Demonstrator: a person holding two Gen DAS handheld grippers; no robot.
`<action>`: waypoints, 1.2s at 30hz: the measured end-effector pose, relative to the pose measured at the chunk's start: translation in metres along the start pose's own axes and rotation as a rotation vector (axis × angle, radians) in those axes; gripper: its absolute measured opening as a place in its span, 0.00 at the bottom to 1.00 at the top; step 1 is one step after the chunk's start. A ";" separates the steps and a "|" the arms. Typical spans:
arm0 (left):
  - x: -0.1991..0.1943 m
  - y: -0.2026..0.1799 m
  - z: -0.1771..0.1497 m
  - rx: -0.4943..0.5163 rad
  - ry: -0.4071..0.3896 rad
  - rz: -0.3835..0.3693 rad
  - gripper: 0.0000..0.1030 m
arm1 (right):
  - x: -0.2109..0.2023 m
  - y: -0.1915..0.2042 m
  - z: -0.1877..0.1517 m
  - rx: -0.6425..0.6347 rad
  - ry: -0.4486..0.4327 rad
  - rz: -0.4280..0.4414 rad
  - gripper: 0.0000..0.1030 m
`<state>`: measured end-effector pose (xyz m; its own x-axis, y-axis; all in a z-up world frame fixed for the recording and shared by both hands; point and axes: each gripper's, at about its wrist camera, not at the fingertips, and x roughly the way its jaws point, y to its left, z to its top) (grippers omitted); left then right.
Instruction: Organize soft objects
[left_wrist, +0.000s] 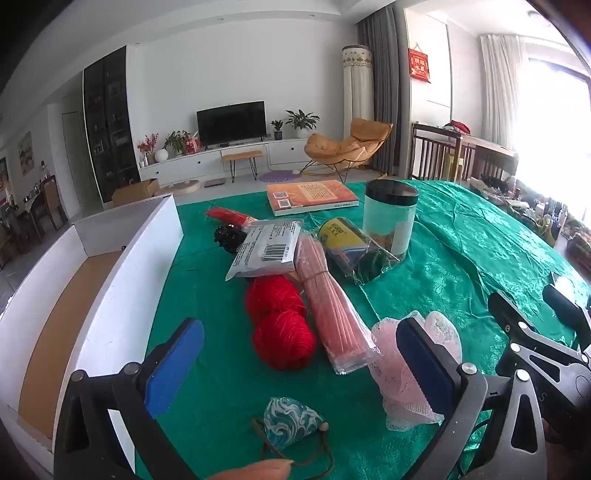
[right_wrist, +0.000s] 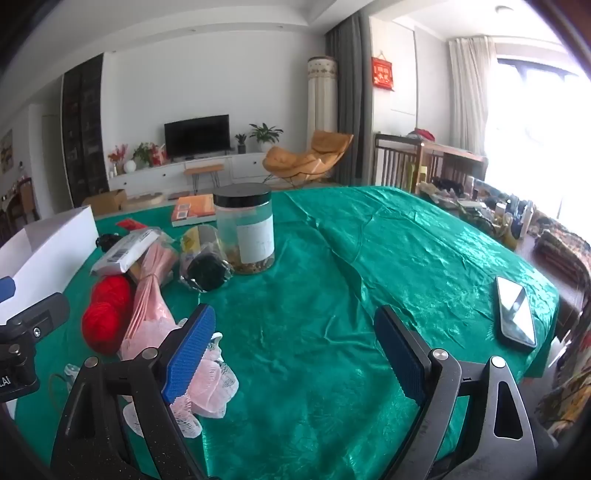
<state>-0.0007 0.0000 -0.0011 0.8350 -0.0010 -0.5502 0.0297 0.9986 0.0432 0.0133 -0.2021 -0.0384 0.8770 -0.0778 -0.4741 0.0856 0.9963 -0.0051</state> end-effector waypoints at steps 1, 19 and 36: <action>0.000 0.000 -0.001 -0.004 0.000 0.004 1.00 | 0.000 0.000 0.000 0.000 -0.001 -0.001 0.87; 0.008 0.007 -0.010 -0.011 0.053 0.007 1.00 | -0.010 0.014 0.003 -0.095 -0.063 0.000 0.87; 0.009 0.004 -0.012 0.006 0.059 0.011 1.00 | -0.010 0.016 0.001 -0.096 -0.065 -0.001 0.87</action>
<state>-0.0004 0.0043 -0.0160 0.8014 0.0136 -0.5979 0.0236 0.9983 0.0542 0.0062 -0.1857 -0.0328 0.9059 -0.0783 -0.4162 0.0437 0.9948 -0.0919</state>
